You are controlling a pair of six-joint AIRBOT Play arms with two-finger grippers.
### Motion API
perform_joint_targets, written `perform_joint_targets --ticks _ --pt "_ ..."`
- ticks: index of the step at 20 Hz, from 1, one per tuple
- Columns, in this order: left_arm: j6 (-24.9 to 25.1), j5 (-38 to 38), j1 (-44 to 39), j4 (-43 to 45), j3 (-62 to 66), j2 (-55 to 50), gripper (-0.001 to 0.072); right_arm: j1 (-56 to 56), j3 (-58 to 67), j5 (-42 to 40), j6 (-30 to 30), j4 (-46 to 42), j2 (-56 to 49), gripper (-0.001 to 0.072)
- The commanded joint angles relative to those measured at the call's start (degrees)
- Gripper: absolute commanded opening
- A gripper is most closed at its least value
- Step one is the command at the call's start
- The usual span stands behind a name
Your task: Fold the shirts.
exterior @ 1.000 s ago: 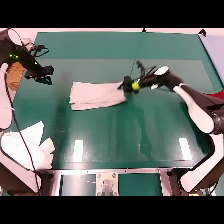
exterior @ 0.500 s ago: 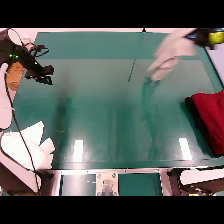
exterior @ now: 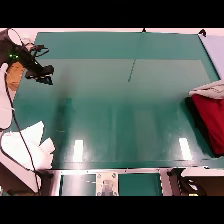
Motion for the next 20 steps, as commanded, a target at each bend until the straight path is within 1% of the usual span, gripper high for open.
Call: perform_joint_targets --ticks 1,2,3,5,6,9,11,12,13,14,15,18,19,20 --pt "0.0 0.0 0.0 0.0 0.0 0.0 0.0020 -2.9 -2.1 6.1 1.2 -11.6 1.6 0.0010" --pt "0.4 0.0 0.0 0.0 0.0 0.0 0.0020 -2.8 -3.7 7.3 2.5 -14.6 2.1 0.0010" --pt "0.5 -0.1 0.0 0.0 0.0 0.0 0.0020 -2.8 -5.8 8.2 5.1 -18.5 2.7 0.0010" --pt "0.7 -0.2 0.0 0.0 0.0 0.0 0.0020 -2.8 -12.8 8.1 9.6 -25.1 5.3 0.0011" --pt "1.1 -0.2 0.0 0.0 0.0 0.0 0.0020 -3.0 -16.6 8.1 10.8 -27.8 6.3 0.0011" --pt "1.5 -0.1 0.0 0.0 0.0 0.0 0.0020 -3.3 -28.9 7.9 11.2 -34.9 6.9 0.0012" --pt "1.5 0.0 0.0 0.0 0.0 0.0 0.0020 -3.3 -36.5 4.4 11.2 -40.5 6.8 0.0012" --pt "1.5 0.1 0.0 0.0 0.0 0.0 0.0020 -3.3 -39.6 1.9 11.2 -41.7 6.8 0.0016" --pt "1.5 0.3 0.0 -0.2 0.0 0.0 0.0020 -3.3 -42.2 -0.6 11.2 -42.0 6.8 0.0168" --pt "1.5 1.0 0.0 -0.9 0.0 0.0 0.0020 -3.3 -43.9 -2.7 11.2 -41.9 6.6 0.0501" --pt "1.5 1.6 0.0 -2.0 0.0 0.0 0.0020 -3.2 -44.1 -3.8 11.2 -41.9 6.3 0.0597" --pt "1.5 1.9 0.0 -7.6 0.0 0.1 0.0020 -0.3 -39.4 -4.5 11.2 -40.5 5.9 0.0592" --pt "1.5 1.4 0.0 -10.6 0.0 0.1 0.0020 1.4 -36.8 -4.9 11.2 -38.3 5.9 0.0535" --pt "1.5 1.0 0.0 -13.2 0.0 0.1 0.0020 3.6 -34.1 -5.4 11.2 -35.0 5.9 0.0303"
